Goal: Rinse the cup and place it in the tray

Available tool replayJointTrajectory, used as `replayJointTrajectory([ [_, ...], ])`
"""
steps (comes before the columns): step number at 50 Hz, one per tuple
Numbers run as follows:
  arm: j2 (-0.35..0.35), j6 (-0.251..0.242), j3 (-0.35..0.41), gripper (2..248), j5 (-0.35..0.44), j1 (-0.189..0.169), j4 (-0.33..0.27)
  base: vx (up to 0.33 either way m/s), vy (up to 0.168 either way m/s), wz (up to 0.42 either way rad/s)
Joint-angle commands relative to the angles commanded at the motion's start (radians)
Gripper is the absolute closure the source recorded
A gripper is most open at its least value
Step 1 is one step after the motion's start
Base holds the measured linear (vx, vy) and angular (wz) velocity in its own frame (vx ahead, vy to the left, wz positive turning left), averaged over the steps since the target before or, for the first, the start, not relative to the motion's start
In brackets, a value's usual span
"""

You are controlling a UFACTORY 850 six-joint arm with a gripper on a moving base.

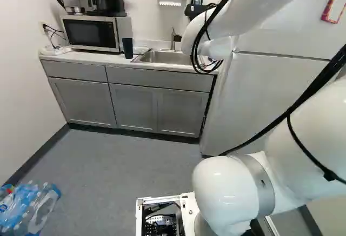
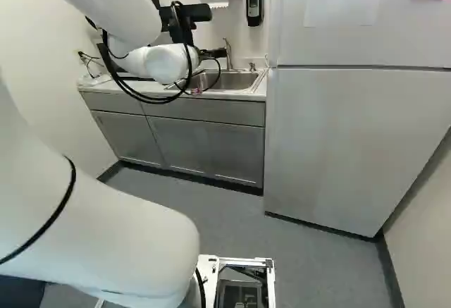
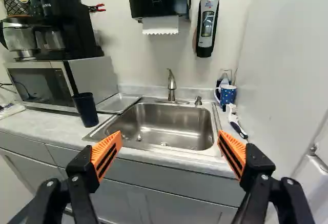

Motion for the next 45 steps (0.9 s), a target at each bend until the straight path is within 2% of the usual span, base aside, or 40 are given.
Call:
replayJointTrajectory([
  [45, -0.037, 0.000, -0.127, 3, -0.105, 0.000, 0.000, 0.000, 0.000, 0.000],
])
